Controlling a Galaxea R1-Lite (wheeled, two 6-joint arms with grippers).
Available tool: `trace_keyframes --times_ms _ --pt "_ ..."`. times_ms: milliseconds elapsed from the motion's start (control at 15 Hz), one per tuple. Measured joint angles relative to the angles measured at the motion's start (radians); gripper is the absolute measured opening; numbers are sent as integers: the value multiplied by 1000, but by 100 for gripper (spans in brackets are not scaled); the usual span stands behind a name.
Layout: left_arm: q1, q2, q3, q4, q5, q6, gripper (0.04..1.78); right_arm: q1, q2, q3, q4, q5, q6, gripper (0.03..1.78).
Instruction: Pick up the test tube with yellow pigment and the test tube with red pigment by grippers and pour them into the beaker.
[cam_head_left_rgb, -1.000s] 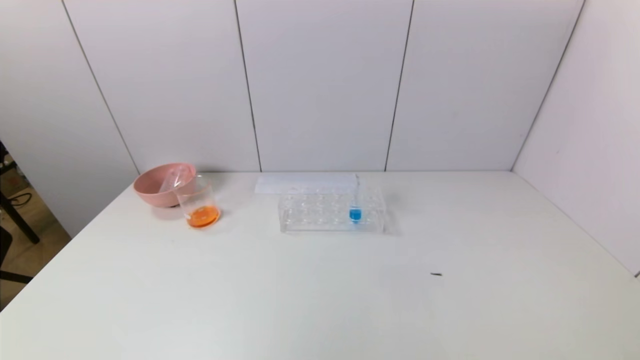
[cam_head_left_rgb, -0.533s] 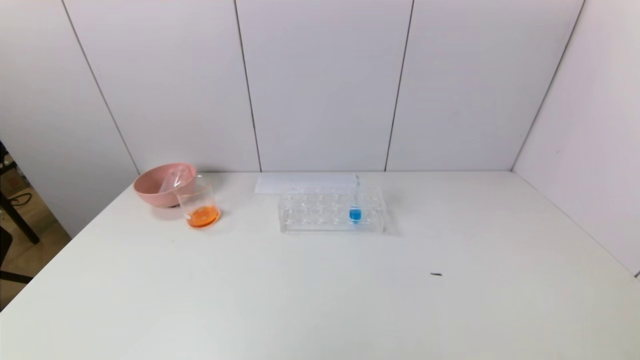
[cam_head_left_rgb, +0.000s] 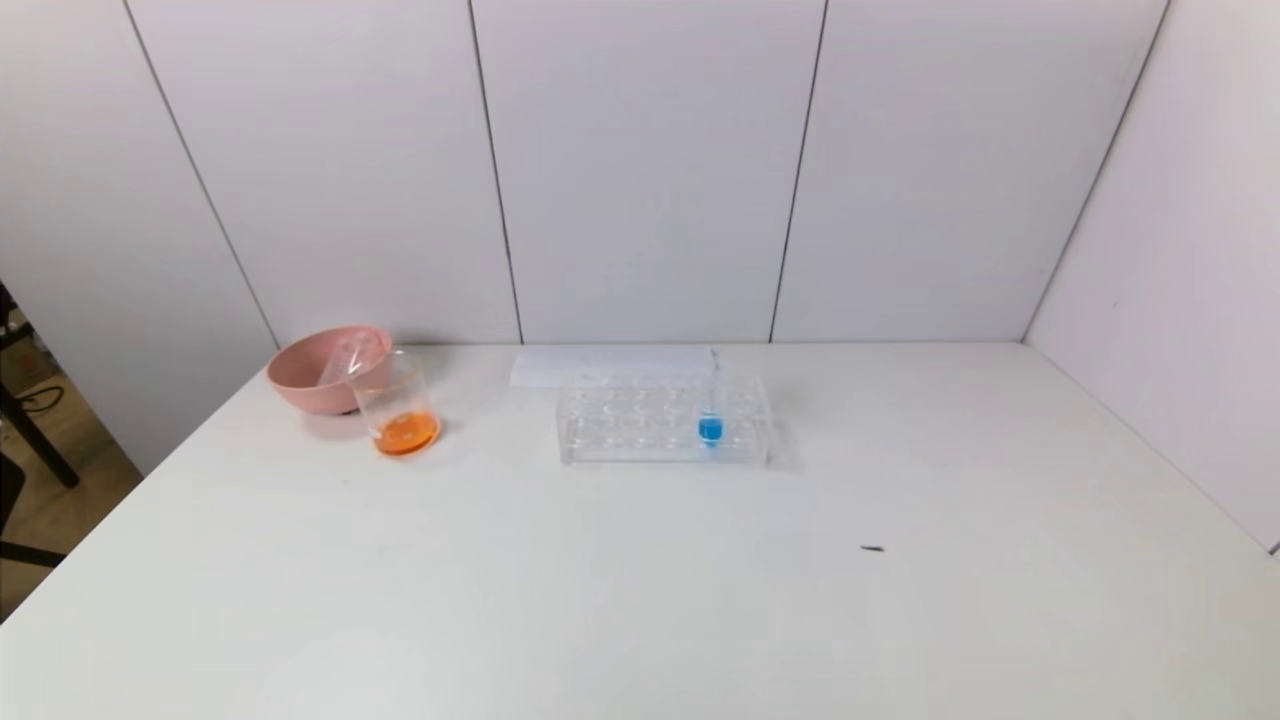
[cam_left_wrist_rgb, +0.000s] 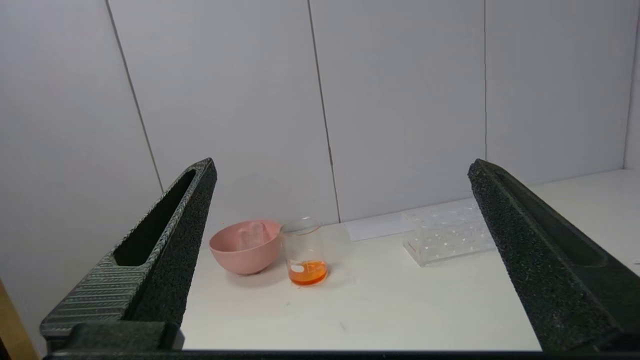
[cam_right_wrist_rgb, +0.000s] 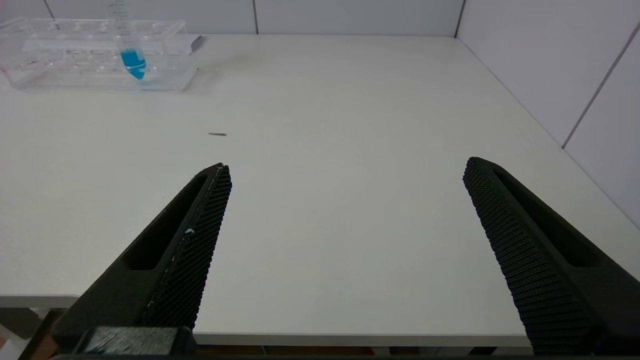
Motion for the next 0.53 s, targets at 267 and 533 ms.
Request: trace_keyframes --times_ms 267,533 --pt "-5 -55 117 -123 5 21 176 0 0 0 0 0 0 170" --pt "-6 -64 283 -259 21 18 176 0 0 0 0 0 0 170"
